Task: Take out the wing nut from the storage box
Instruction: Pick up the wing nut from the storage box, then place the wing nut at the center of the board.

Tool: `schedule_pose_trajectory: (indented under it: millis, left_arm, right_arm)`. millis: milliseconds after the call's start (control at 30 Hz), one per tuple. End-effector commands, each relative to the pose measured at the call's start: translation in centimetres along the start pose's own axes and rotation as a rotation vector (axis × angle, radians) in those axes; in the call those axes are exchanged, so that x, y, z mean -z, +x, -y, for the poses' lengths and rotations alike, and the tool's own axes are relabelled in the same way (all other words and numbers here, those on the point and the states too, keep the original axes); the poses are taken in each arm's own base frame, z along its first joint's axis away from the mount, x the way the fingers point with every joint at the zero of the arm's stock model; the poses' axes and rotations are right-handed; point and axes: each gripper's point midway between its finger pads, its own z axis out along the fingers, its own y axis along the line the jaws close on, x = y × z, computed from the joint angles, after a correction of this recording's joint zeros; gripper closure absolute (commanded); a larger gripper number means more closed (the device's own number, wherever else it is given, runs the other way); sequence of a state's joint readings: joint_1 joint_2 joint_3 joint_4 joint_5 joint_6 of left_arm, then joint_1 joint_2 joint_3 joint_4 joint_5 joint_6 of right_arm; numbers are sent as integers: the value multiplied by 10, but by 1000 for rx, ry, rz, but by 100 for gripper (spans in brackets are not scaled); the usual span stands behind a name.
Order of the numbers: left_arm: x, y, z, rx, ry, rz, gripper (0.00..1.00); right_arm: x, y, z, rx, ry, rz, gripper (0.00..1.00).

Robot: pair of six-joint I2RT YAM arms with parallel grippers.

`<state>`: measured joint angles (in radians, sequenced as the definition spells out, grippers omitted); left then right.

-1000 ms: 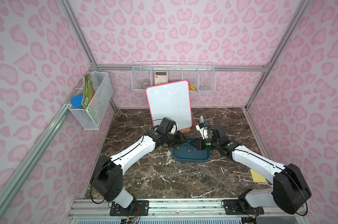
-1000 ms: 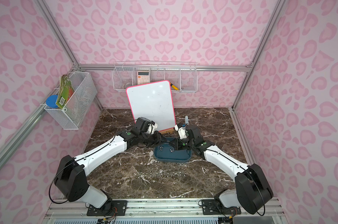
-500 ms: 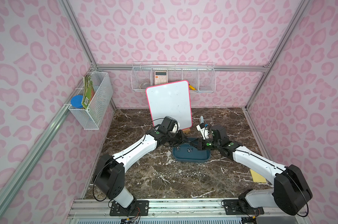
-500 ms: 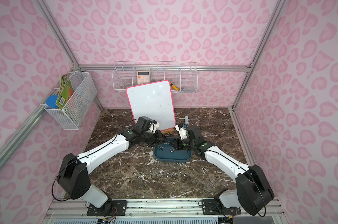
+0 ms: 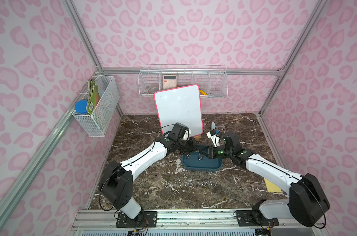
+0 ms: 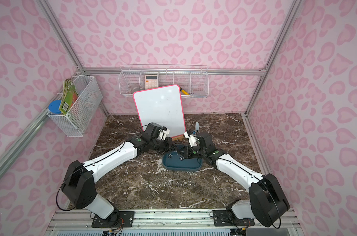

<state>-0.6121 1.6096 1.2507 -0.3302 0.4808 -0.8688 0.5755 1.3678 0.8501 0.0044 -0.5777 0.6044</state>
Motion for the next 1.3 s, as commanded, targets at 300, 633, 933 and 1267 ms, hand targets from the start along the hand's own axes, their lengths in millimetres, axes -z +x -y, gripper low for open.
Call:
schedule_pose_trajectory:
  millis: [300, 633, 933, 1267]
  left_arm:
    - [19, 5, -23, 18, -101, 24, 100]
    - [64, 35, -103, 109, -389, 24, 100]
    - [101, 81, -171, 200, -666, -25, 100]
    - [105, 115, -225, 266, -884, -133, 100]
  right_arm:
    - [7, -2, 19, 2, 65, 42, 43]
    - [10, 1, 39, 13, 160, 45, 13]
    - [0, -2, 45, 17, 174, 31, 1]
    - [-16, -3, 40, 61, 199, -18, 1]
